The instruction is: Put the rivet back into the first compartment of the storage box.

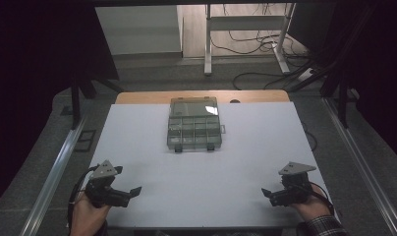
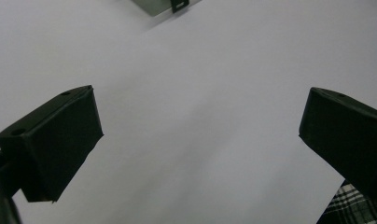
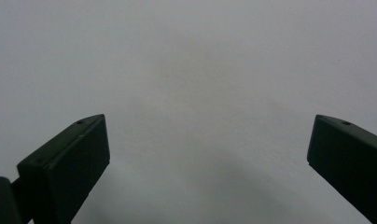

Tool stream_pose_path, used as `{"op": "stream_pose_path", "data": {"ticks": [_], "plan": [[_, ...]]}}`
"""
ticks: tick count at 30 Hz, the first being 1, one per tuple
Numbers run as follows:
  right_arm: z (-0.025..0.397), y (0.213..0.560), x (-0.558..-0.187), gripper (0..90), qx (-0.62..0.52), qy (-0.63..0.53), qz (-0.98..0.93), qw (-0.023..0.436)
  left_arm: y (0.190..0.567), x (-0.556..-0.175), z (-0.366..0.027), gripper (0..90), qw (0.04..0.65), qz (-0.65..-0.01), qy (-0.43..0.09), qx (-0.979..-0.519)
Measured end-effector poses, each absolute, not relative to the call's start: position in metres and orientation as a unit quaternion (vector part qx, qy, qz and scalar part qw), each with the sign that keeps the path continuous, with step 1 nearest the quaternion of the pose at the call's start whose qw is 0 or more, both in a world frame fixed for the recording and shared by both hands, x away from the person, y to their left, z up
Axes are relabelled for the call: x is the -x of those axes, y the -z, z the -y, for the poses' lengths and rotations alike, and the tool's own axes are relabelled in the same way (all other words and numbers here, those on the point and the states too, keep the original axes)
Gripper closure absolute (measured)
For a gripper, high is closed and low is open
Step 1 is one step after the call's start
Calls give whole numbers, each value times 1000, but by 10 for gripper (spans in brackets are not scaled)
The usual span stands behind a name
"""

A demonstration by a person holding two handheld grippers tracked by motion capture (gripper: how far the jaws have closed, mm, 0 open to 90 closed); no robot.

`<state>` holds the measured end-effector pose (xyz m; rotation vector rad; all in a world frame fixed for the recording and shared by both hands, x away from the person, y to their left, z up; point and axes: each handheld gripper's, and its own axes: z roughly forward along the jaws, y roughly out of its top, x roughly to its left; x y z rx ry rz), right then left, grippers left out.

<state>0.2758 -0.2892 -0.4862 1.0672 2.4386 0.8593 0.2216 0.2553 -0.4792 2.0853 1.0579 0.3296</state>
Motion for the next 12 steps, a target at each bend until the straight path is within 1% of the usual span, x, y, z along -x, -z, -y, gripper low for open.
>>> {"op": "stream_pose_path", "data": {"ticks": [3, 7, 12], "plan": [[289, 486, -276, 0, -375, -302, -859, 172, 481, -218, -261, 0, 370, -428, -129, -814], [288, 486, -275, 0, -374, -299, -860, 173, 481, -215, -266, 0, 371, -442, -133, -806], [289, 487, -276, 0, -375, -298, -861, 171, 481, -217, -266, 0, 367, -445, -131, -806]]}}
